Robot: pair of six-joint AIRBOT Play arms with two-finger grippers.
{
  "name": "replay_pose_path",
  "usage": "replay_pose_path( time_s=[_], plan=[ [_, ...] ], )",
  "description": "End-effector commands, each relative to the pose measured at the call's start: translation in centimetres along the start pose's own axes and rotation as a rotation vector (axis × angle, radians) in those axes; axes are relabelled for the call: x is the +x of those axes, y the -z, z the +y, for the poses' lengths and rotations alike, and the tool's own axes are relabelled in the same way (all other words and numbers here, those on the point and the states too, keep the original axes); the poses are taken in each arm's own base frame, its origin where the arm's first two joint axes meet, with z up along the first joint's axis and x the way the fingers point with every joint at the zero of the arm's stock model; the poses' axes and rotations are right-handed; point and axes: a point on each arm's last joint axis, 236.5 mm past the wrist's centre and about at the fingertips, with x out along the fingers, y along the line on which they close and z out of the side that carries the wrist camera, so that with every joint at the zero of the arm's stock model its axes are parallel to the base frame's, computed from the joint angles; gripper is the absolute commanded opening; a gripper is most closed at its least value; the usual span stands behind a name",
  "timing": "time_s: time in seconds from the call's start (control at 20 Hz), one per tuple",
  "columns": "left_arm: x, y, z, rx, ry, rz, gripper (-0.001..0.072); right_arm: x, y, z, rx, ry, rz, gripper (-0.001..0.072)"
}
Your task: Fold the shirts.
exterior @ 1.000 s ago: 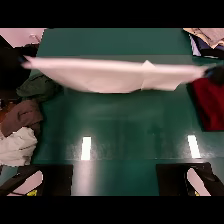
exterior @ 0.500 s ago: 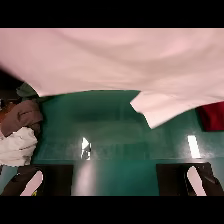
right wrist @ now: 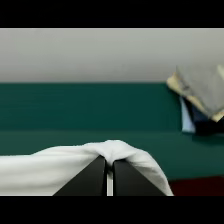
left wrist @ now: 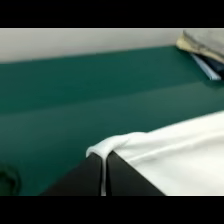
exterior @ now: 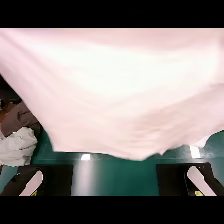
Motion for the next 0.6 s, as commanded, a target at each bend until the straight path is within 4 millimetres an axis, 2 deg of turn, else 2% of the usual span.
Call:
replay_pose_path(
  time_s=[0.0, 0.1, 0.15, 0.25, 0.35, 0.45, 0.55],
  plan=[
    [7.9, 9.9, 5.4, -0.212, 0.020, 0.303, 0.0019, 8.6, 9.4, -3.4, 0.146, -0.054, 0.386, 0.0017],
    [11.8, 15.0, 8.2, -0.324, 0.019, 0.436, 0.0020, 13.2, 15.9, -4.9, 0.158, -0.025, 0.624, 0.0017],
    [13.7, 16.9, 9.5, -0.355, 0.019, 0.477, 0.0020, 15.3, 18.8, -5.0, 0.146, -0.017, 0.720, 0.0017],
    [17.3, 18.9, 12.0, -0.386, 0.015, 0.499, 0.0020, 19.3, 23.0, -4.9, 0.112, -0.006, 0.822, 0.0017],
    [21.2, 20.1, 13.6, -0.364, 0.017, 0.480, 0.0020, 23.7, 24.9, -4.6, 0.103, 0.000, 0.808, 0.0017],
    [25.0, 21.0, 14.9, -0.326, -0.006, 0.438, 0.0020, 28.0, 25.2, -4.5, 0.128, 0.010, 0.734, 0.0017],
    [28.3, 20.9, 16.5, -0.309, -0.059, 0.356, 0.0020, 31.4, 24.8, -4.6, 0.138, 0.020, 0.647, 0.0017]
  ],
)
